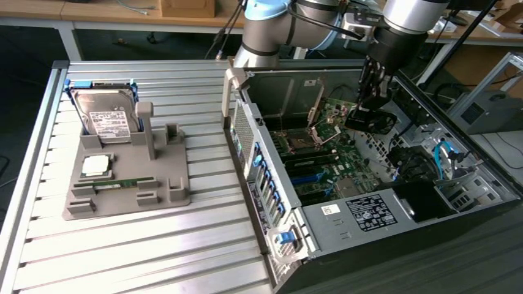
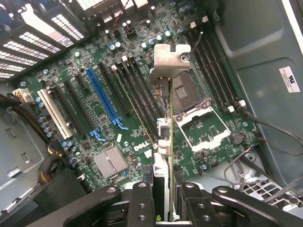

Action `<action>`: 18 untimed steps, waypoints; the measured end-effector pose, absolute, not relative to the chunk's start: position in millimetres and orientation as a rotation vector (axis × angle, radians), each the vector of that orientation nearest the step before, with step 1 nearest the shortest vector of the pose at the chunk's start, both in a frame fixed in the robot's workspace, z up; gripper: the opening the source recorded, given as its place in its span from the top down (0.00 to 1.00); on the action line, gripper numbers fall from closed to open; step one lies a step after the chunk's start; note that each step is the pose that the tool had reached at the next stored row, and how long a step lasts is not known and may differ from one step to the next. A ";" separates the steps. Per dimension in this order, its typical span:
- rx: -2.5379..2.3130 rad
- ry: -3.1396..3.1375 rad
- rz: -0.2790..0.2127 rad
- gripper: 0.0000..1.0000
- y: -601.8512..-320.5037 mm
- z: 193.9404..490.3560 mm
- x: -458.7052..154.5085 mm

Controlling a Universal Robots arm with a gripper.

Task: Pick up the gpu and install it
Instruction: 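Insert the gpu into the slot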

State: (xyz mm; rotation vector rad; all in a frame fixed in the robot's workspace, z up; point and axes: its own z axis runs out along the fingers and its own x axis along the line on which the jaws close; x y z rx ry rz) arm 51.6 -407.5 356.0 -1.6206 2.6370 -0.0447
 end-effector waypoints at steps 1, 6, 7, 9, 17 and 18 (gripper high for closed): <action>-1.623 2.635 -0.045 0.73 -407.5 355.9 51.6; -1.639 2.625 -0.044 0.73 -407.5 355.8 51.6; -1.642 2.623 -0.044 0.73 -407.5 355.8 51.6; -1.648 2.620 -0.044 0.73 -407.5 355.8 51.6; -1.685 2.596 -0.043 0.73 -407.5 355.5 51.6; -1.688 2.594 -0.043 0.73 -407.5 355.5 51.6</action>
